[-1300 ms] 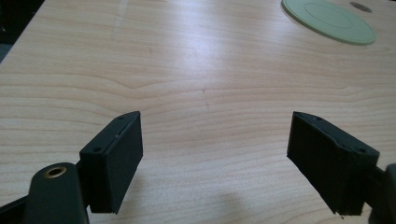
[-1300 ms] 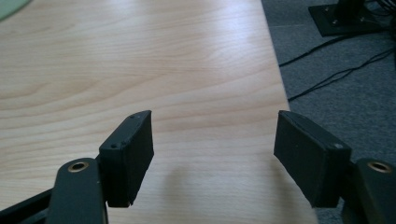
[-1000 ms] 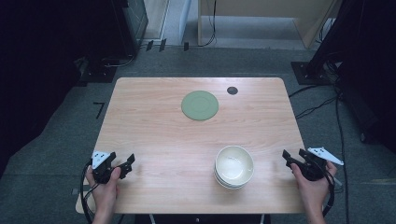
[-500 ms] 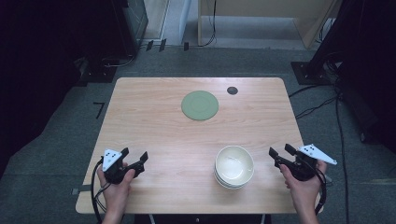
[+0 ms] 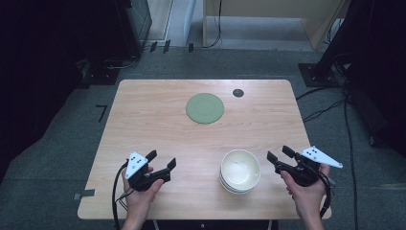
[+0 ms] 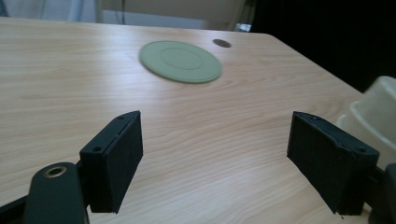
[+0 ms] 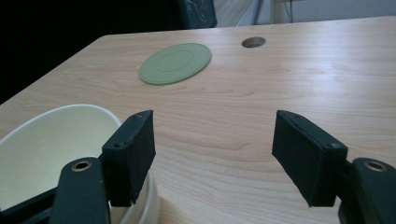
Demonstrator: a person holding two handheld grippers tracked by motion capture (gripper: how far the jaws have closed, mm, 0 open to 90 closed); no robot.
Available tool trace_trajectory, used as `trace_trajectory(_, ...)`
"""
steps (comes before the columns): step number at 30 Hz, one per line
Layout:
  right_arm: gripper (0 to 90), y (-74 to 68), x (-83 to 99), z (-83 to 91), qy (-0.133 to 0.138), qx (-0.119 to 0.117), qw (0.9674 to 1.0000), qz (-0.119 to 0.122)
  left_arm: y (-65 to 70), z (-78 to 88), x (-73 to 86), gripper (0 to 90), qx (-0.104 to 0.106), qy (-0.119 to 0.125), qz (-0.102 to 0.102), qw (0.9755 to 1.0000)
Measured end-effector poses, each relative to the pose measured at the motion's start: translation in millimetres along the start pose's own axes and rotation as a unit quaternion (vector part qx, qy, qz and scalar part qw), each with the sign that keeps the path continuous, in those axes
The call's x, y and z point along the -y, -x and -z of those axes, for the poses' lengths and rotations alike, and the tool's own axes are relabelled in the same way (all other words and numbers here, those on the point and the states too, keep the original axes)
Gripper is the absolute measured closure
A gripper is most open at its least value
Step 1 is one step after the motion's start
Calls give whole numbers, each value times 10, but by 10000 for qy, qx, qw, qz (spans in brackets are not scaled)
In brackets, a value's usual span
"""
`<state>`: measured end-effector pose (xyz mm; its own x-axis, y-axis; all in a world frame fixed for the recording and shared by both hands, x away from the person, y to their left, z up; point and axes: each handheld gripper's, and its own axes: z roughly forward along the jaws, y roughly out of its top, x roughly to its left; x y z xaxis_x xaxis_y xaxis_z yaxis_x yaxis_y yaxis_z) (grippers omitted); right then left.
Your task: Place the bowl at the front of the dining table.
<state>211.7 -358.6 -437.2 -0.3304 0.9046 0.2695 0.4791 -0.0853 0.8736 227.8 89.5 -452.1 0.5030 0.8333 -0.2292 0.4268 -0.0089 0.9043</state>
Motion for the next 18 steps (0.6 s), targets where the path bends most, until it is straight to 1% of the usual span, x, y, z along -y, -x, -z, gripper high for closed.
trace_trajectory(2, 308, -62, -11, -1, -19, -81, 10000, 54, 79, -39, -12, 184, 86, -1, -38, 10000)
trace_trajectory(3, 308, -110, -18, -9, -44, -153, 9998, 122, 155, -86, -17, 192, 167, -26, -69, 9998)
trace_trajectory(4, 308, -110, -18, -9, -44, -153, 9998, 122, 155, -86, -17, 222, 167, -26, -69, 9998)
trace_trajectory(5, 308, -157, -26, -21, -77, -234, 9995, 177, 192, -108, -16, 225, 197, -26, -63, 9998)
trace_trajectory(6, 308, -157, -26, -21, -77, -234, 9995, 177, 228, -129, -14, 225, 221, -34, -79, 9997)
trace_trajectory(10, 314, -229, -39, -49, -131, -353, 9990, 259, 364, -197, -11, 236, 375, -93, -144, 9991)
trace_trajectory(13, 330, -269, -41, -75, -195, -425, 9985, 300, 461, -236, -32, 250, 526, -97, -137, 9985)
trace_trajectory(18, 362, -332, -34, -129, -305, -525, 9974, 375, 632, -308, -81, 264, 780, -124, -168, 9967)
